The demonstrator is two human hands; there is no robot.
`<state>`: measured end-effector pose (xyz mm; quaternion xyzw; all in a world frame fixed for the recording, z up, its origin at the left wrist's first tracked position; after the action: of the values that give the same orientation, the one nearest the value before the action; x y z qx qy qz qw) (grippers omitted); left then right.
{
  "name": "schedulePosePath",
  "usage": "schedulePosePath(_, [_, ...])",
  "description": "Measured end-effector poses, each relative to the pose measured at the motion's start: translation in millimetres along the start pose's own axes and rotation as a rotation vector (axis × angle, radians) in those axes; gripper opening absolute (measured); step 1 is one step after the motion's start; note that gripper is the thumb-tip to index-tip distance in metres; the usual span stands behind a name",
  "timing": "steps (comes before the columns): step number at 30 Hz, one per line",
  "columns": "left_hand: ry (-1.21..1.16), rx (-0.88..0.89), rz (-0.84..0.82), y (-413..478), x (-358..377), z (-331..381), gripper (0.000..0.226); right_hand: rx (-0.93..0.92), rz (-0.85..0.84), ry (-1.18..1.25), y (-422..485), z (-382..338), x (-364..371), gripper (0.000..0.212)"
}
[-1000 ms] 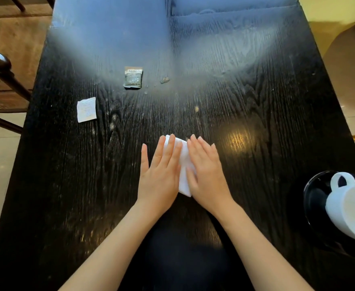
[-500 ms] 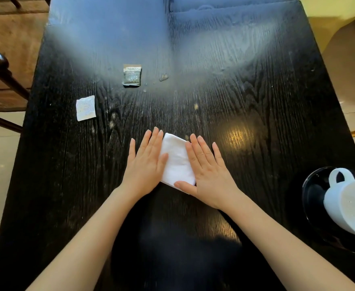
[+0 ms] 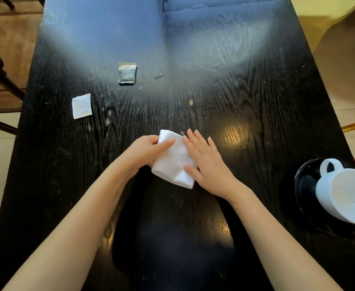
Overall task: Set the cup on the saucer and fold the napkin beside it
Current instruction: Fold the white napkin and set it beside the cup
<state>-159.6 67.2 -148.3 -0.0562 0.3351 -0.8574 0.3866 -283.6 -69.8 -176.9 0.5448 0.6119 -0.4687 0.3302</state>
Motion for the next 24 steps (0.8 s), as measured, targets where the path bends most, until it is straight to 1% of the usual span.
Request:
schedulePosePath(2, [0.046,0.07,0.024,-0.9,3.7,-3.1,0.028,0.013,0.064,0.117,0.0,1.6,-0.8,0.07])
schedulePosePath(3, [-0.014,0.088,0.022,-1.7,5.2,-6.5,0.025,0.034,0.118,0.214,-0.3,2.1,-1.0,0.071])
schedulePosePath(4, [-0.13,0.084,0.003,-4.0,6.4,-9.7,0.023,0.078,0.176,0.333,-1.3,1.5,-1.9,0.07])
schedulePosePath(6, [-0.367,0.082,-0.032,-9.4,7.8,-15.3,0.022,0.231,0.279,0.568,-3.5,-2.2,-6.9,0.065])
schedulePosePath(8, [-0.51,0.106,-0.047,-14.4,10.2,-17.5,0.028,0.419,0.36,0.717,-6.2,-10.2,-14.3,0.053])
schedulePosePath(10, [-0.639,0.124,-0.062,-19.5,18.7,-17.0,0.03,0.56,0.38,0.773,-7.2,-21.1,-18.5,0.036])
schedulePosePath(11, [-0.69,0.124,-0.049,-21.9,24.8,-17.0,0.029,0.608,0.36,0.765,-7.0,-26.7,-19.8,0.031])
schedulePosePath(12, [-0.714,0.117,-0.006,-23.8,30.7,-16.9,0.027,0.646,0.335,0.744,-6.2,-30.6,-18.9,0.033])
schedulePosePath(14, [-0.631,0.088,0.174,-25.9,41.3,-17.2,0.023,0.693,0.293,0.686,-4.6,-34.1,-15.3,0.04])
schedulePosePath(16, [-0.46,0.084,0.357,-28.8,47.5,-18.3,0.019,0.719,0.281,0.617,-4.0,-33.6,-10.9,0.043])
schedulePosePath(17, [-0.37,0.089,0.422,-31.0,49.1,-19.6,0.022,0.717,0.286,0.592,-4.9,-33.2,-8.3,0.044])
schedulePosePath(20, [-0.222,0.088,0.519,-33.9,52.2,-28.0,0.039,0.684,0.309,0.574,-9.4,-33.6,-1.9,0.044])
schedulePosePath(21, [-0.211,0.078,0.531,-34.9,53.2,-29.9,0.039,0.682,0.312,0.572,-10.8,-33.7,-0.9,0.044])
schedulePosePath(24, [-0.277,0.039,0.554,-40.3,57.1,-33.3,0.033,0.671,0.307,0.57,-14.7,-34.7,-0.1,0.043])
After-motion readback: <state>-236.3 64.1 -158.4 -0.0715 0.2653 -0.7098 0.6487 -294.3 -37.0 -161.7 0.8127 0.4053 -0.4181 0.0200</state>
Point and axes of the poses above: each hand's wrist, its own y-axis towards the middle knuckle, its own x-axis out of the palm, z = x × y, the point moved 1 cm from there along y, towards the middle knuckle, and after that the axes turned 11 degrees about -y, right-handed, at the moved point
